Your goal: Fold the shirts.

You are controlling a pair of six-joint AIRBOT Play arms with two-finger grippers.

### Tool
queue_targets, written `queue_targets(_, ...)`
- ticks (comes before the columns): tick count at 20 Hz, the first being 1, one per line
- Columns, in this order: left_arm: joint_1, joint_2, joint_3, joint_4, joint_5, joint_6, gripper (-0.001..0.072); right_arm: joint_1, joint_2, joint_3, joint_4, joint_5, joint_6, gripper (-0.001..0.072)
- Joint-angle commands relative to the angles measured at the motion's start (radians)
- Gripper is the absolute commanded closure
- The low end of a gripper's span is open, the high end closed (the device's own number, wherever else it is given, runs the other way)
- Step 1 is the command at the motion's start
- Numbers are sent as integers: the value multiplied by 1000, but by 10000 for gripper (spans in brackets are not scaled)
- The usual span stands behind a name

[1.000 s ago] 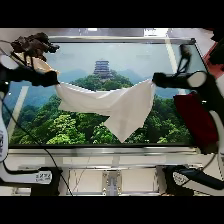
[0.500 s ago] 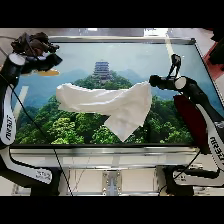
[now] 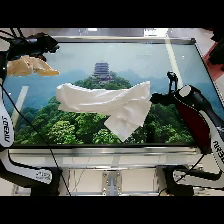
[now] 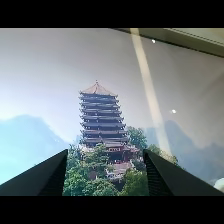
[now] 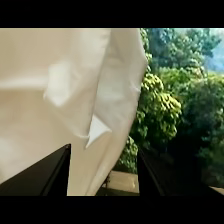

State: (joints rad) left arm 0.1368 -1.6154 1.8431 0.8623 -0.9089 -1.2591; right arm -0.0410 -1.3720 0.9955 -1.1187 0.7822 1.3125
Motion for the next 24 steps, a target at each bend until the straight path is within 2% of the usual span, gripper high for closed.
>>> queue_targets(1, 0, 2, 6, -2, -29, 3, 155, -1, -47, -40, 213, -110, -145, 228)
queue_targets(3, 0, 2, 6, -2, -30, 3, 155, -1, -92, -41, 344, -98, -253, 228)
queue_targets(5, 0, 2, 6, -2, -40, 3, 156, -1, -124, -41, 400, -108, -270, 229)
queue_targets(8, 0, 2, 6, 8, -108, 2, 164, 15, -148, -41, 395, -73, -270, 243)
queue_targets(9, 0, 2, 6, 29, -154, -1, 172, 26, -151, -41, 393, -71, -271, 347)
queue_targets(11, 1, 6, -7, 139, -291, -2, 173, 43, -150, -41, 409, -78, -314, 669)
queue_targets(13, 7, 31, -77, 293, -339, -40, 224, 40, -150, -40, 435, -79, -316, 675)
queue_targets(17, 93, 177, -468, 319, -183, -51, 224, 26, -143, -3, 439, 46, -315, 675)
queue_targets(19, 148, 277, -737, 266, -84, -54, 224, 18, -142, 36, 439, 119, -314, 675)
queue_targets(21, 194, 364, -961, 123, 13, -53, 224, 19, -142, 66, 448, 148, -303, 675)
queue_targets(24, 214, 391, -1114, -31, 127, -76, 224, 20, -142, 73, 500, 144, -288, 675)
